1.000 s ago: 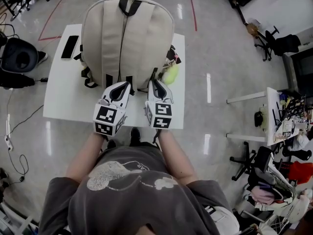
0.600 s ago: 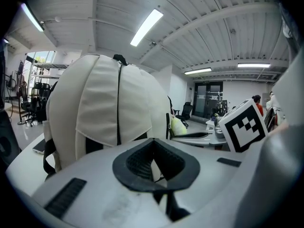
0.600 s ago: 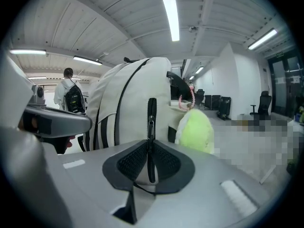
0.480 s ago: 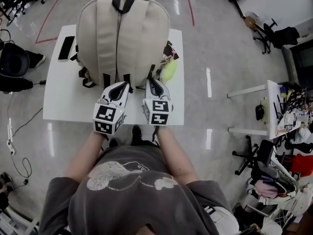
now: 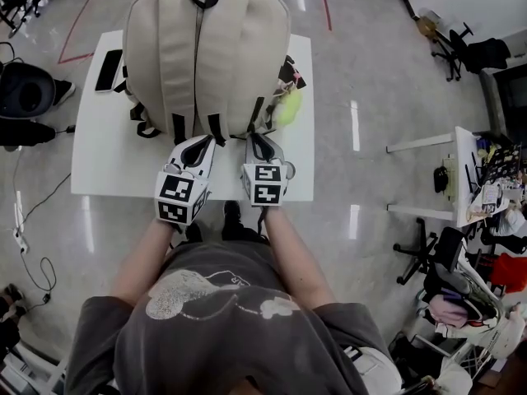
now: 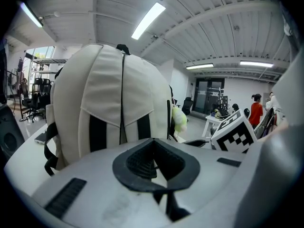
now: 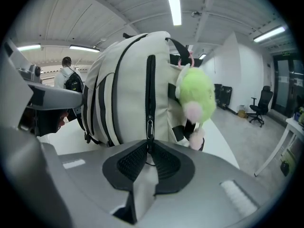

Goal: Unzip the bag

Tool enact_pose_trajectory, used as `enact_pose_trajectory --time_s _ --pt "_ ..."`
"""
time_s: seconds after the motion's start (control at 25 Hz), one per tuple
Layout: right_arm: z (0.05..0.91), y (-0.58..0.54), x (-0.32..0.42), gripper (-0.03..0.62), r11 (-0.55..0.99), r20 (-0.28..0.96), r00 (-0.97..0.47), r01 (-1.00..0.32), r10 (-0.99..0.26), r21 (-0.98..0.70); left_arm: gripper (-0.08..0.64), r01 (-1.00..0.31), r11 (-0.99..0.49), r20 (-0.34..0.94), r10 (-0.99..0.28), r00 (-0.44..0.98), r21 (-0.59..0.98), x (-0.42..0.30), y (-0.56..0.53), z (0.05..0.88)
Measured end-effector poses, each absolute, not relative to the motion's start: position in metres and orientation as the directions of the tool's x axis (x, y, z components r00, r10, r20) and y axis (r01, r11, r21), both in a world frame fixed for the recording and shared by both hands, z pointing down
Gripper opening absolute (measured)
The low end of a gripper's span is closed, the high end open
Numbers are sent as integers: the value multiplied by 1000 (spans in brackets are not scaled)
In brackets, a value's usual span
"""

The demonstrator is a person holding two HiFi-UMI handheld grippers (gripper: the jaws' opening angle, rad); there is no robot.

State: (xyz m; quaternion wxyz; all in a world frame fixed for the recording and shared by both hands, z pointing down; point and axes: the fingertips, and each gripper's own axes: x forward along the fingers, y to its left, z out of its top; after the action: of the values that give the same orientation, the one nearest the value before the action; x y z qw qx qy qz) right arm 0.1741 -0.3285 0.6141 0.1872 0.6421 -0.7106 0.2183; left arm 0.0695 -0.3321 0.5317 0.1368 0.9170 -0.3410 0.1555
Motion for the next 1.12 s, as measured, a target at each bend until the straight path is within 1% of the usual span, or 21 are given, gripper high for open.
enact_pose_trajectory --time_s 0.16,0.4,0.56,0.88,1.12 --pt "638 -322 175 37 70 598 -106 -994 -795 -84 6 -668 -729 393 -576 717 151 70 -330 540" --pt "659 -312 175 37 62 643 -111 -993 -758 -98 6 -672 -724 408 -571 712 159 67 -333 548" --pt "673 -310 173 38 48 683 -139 -987 -717 -151 6 -676 -718 415 -571 708 165 64 -335 554" --pt "677 -309 173 38 33 679 -131 -987 -722 -155 6 -676 -718 422 -568 706 165 59 -330 557" --pt "671 -305 175 40 17 635 -141 -980 -760 -196 6 -674 -721 417 -570 708 159 55 -325 555"
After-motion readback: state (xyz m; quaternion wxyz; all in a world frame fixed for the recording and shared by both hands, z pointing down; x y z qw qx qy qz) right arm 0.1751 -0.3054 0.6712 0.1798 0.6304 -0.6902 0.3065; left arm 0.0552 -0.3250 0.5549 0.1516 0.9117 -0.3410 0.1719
